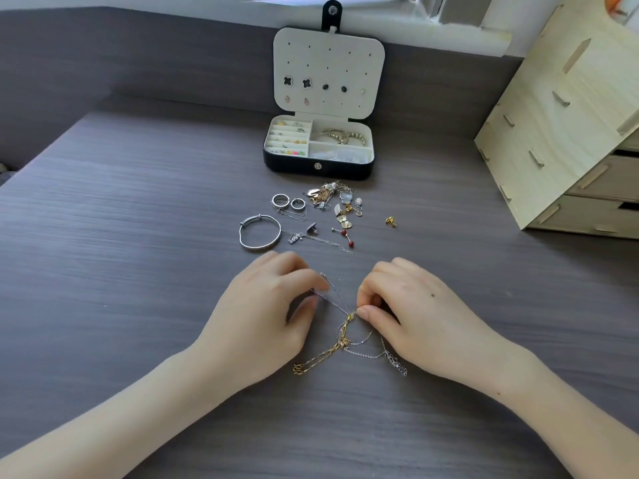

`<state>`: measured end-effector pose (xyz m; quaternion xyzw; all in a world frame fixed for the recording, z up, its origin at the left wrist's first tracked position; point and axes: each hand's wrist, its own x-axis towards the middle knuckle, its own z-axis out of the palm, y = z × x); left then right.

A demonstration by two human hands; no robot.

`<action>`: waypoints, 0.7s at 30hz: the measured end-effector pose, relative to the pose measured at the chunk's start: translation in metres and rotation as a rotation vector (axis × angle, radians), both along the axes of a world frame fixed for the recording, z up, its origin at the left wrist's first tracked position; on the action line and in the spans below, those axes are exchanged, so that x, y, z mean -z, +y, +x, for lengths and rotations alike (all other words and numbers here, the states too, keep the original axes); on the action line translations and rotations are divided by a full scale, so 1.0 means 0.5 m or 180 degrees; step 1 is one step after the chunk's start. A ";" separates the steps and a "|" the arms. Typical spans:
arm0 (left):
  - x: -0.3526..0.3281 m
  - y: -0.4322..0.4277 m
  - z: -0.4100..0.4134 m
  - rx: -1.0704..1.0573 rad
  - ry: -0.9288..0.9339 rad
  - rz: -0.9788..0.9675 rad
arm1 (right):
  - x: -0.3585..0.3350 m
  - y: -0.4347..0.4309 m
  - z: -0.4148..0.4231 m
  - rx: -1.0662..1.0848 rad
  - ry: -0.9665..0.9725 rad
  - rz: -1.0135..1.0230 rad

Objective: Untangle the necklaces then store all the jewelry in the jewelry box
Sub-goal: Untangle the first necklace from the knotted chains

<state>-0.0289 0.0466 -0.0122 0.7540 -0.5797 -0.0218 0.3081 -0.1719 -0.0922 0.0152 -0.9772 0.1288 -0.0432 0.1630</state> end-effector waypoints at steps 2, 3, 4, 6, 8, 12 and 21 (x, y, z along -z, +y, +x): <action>-0.002 -0.014 0.004 -0.0110 -0.0141 0.0113 | 0.006 -0.005 -0.004 0.0065 -0.0127 0.0100; -0.003 -0.022 0.005 -0.0118 -0.0193 0.0151 | 0.006 -0.007 -0.005 0.0084 -0.0191 0.0150; -0.003 -0.029 0.006 -0.0106 -0.0235 0.0188 | 0.006 -0.009 -0.005 0.0092 -0.0235 0.0200; -0.004 -0.041 0.008 -0.0061 -0.0269 0.0245 | 0.005 -0.011 -0.006 0.0068 -0.0284 0.0289; -0.005 -0.050 0.011 -0.0021 -0.0256 0.0242 | 0.005 -0.010 -0.007 0.0060 -0.0341 0.0392; -0.009 -0.063 0.010 -0.0109 -0.0208 0.0138 | 0.009 -0.013 -0.010 0.0116 -0.0375 0.0565; -0.018 -0.053 -0.042 -0.0061 0.0483 0.0358 | 0.013 -0.014 -0.008 0.0181 -0.0530 0.0743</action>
